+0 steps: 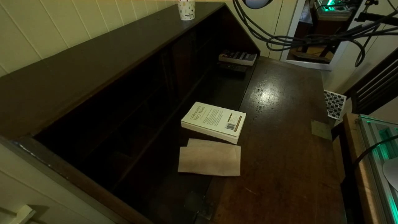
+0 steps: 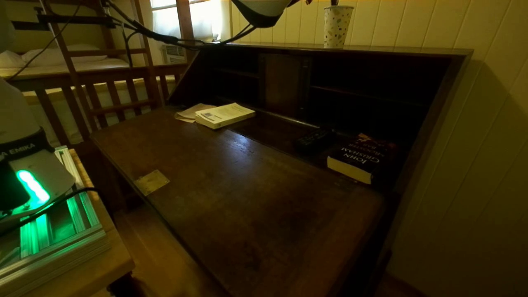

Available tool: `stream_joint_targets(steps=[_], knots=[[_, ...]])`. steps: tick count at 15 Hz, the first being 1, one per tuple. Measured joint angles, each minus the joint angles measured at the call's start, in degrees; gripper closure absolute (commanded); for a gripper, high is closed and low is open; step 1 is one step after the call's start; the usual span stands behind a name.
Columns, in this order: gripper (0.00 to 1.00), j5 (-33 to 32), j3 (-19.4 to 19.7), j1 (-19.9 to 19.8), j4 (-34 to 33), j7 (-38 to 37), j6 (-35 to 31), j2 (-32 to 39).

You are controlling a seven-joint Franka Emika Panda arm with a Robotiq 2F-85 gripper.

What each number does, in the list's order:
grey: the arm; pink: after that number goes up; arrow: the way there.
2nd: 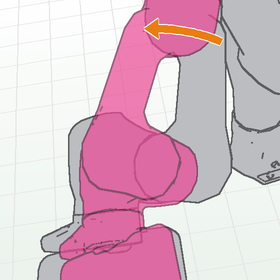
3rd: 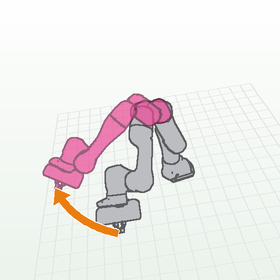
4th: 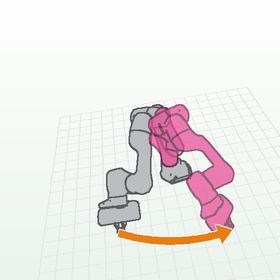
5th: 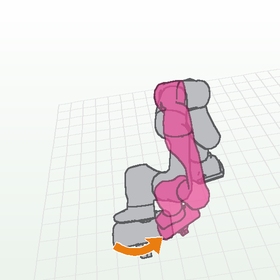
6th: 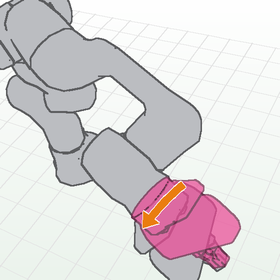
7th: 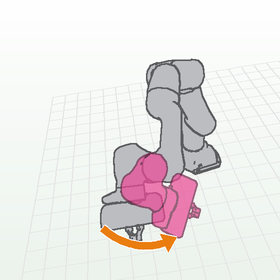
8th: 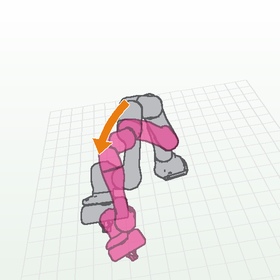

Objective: Put the marker in the cup

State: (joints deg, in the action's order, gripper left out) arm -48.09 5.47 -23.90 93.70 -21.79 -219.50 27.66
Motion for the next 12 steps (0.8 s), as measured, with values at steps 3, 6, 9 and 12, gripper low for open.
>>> stream_joint_targets(steps=[3, 6, 9, 12], knots=[[0.95, 0.04, 0.09, -0.03, 0.21, -0.16, -0.01, 0.6], [0.95, 0.05, 0.31, -0.06, 0.72, -0.35, -0.01, 0.76], [0.95, 0.06, 0.47, -0.08, 0.76, -0.6, -0.01, 1.07], [0.95, 0.1, 0.51, -0.08, 0.77, -0.67, -0.01, 1.55]])
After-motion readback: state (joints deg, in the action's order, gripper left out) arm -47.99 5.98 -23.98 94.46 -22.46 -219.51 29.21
